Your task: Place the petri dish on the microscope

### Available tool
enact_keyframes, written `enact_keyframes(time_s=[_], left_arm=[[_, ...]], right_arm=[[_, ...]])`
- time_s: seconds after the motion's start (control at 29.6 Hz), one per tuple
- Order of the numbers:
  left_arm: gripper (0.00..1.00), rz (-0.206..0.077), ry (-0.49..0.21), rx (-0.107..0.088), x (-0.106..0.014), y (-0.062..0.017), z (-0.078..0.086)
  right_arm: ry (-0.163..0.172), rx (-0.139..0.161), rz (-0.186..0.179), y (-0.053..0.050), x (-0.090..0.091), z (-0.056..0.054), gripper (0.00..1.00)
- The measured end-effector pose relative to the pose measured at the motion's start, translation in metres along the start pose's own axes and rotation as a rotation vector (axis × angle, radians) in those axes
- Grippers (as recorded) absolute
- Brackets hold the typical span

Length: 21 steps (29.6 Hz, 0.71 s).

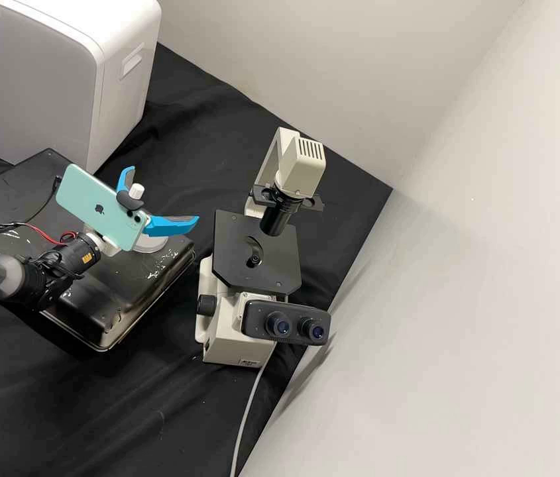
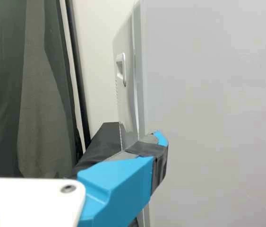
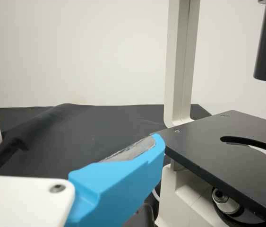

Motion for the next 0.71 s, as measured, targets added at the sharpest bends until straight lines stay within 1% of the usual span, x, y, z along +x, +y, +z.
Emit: enact_keyframes(time_s=[0.41, 0.47, 0.58, 0.71], left_arm=[[1.00, 0.000, 0.000, 0.000, 0.000, 0.0000, 0.000], [1.00, -0.010, -0.006, 0.001, -0.002, -0.0026, 0.002], [1.00, -0.040, -0.026, 0.000, -0.011, -0.0111, 0.007], [1.00, -0.073, -0.065, -0.003, -0.028, -0.0184, 0.018]], right_arm=[[0.000, 0.000, 0.000, 0.000, 0.000, 0.000, 1.00], [0.000, 0.000, 0.000, 0.000, 0.000, 0.000, 1.00], [0.000, 0.000, 0.000, 0.000, 0.000, 0.000, 1.00], [0.000, 0.000, 0.000, 0.000, 0.000, 0.000, 1.00]])
